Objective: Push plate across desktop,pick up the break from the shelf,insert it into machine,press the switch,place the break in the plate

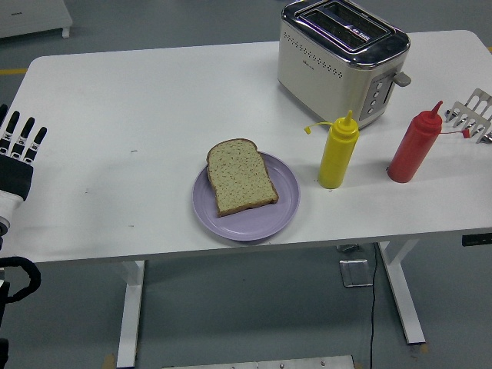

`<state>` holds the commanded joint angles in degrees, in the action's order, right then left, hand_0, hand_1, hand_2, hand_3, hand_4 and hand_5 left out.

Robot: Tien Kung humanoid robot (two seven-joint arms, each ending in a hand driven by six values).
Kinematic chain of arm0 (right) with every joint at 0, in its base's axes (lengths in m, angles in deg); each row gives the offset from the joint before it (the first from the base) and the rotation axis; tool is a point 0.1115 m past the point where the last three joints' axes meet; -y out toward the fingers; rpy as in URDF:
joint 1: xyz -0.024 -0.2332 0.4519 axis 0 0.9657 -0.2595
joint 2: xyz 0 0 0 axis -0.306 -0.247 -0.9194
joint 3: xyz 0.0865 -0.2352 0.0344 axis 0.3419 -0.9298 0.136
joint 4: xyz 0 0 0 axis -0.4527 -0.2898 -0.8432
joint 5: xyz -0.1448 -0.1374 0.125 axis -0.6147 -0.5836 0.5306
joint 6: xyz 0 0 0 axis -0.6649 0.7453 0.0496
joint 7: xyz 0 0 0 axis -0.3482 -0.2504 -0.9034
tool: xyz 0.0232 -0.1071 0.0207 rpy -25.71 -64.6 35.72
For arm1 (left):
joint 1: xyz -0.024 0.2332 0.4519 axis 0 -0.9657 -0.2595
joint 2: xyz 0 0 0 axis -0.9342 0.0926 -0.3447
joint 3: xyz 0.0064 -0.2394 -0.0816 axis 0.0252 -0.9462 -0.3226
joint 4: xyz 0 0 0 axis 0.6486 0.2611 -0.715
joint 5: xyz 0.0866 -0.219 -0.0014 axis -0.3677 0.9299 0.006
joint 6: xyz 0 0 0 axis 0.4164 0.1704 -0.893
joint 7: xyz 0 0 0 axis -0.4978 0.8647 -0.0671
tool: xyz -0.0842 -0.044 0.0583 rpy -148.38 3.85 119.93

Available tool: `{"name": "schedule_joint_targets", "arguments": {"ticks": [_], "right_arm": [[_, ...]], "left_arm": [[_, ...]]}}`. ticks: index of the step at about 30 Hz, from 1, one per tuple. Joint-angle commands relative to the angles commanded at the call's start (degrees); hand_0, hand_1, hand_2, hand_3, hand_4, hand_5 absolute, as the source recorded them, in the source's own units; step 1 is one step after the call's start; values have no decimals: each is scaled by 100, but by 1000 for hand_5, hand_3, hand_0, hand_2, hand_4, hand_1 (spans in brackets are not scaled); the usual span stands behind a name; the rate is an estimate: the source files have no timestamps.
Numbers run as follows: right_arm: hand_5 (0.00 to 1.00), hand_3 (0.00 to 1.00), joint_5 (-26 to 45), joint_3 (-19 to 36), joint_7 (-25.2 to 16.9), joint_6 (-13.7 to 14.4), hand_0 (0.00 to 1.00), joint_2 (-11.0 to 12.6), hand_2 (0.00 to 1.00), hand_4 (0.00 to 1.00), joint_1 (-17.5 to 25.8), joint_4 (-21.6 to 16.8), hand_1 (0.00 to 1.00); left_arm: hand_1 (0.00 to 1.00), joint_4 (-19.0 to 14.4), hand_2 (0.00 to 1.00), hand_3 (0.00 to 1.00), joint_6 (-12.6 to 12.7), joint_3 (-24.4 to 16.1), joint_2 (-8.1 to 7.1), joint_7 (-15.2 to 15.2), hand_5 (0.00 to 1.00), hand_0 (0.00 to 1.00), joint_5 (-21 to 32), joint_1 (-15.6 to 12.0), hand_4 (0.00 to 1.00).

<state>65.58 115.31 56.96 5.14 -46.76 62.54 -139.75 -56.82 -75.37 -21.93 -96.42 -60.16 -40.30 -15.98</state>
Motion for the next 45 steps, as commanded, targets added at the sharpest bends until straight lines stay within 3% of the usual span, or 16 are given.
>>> {"name": "schedule_joint_targets", "arguments": {"ticks": [45], "right_arm": [[482, 763, 32, 48, 170, -76, 854, -75, 775, 398, 136, 41, 805]], "left_arm": [[870, 10, 944, 811, 1, 116, 8, 23, 998, 821, 11, -22, 607]]}}
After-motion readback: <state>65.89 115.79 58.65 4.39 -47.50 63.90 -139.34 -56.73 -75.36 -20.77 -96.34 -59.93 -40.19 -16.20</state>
